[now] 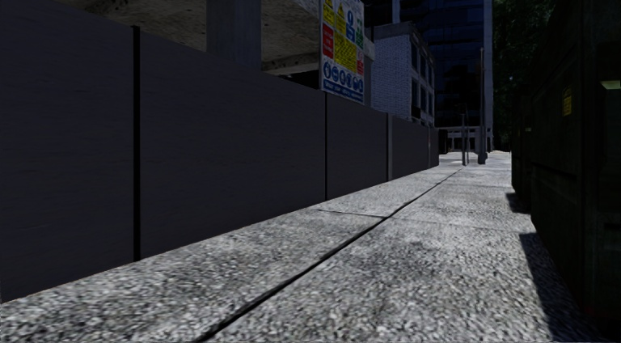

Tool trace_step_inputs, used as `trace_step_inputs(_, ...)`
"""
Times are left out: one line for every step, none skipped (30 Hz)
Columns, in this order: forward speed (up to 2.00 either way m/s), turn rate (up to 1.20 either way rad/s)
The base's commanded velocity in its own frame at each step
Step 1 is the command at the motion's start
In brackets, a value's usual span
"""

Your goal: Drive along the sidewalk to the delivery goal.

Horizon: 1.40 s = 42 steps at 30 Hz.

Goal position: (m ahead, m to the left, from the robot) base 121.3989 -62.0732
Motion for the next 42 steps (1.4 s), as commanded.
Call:
trace_step_inputs(1.65,0.00)
trace_step_inputs(1.65,0.00)
trace_step_inputs(1.65,0.00)
trace_step_inputs(1.65,0.00)
trace_step_inputs(1.65,0.00)
trace_step_inputs(1.65,0.00)
trace_step_inputs(1.65,0.00)
trace_step_inputs(1.65,-0.17)
trace_step_inputs(1.65,-0.44)
trace_step_inputs(1.65,-0.44)
trace_step_inputs(1.65,-0.96)
trace_step_inputs(1.65,-1.06)
trace_step_inputs(1.65,-1.20)
trace_step_inputs(1.65,-1.20)
trace_step_inputs(1.65,-1.20)
trace_step_inputs(1.65,-1.20)
trace_step_inputs(1.65,-0.41)
trace_step_inputs(1.65,-0.01)
trace_step_inputs(1.65,0.00)
trace_step_inputs(1.65,0.00)
trace_step_inputs(1.65,0.00)
trace_step_inputs(1.65,0.00)
trace_step_inputs(1.65,0.00)
trace_step_inputs(1.65,0.00)
trace_step_inputs(1.65,-0.17)
trace_step_inputs(1.65,-0.68)
trace_step_inputs(1.65,-0.68)
trace_step_inputs(1.65,-1.20)
trace_step_inputs(1.65,-1.20)
trace_step_inputs(1.65,-1.20)
trace_step_inputs(1.65,-1.20)
trace_step_inputs(1.65,-0.50)
trace_step_inputs(1.65,-0.04)
trace_step_inputs(1.65,-0.04)
trace_step_inputs(1.65,0.00)
trace_step_inputs(1.65,0.00)
trace_step_inputs(1.65,0.00)
trace_step_inputs(1.65,0.00)
trace_step_inputs(1.65,0.00)
trace_step_inputs(1.65,0.00)
trace_step_inputs(1.65,0.00)
trace_step_inputs(1.65,0.00)
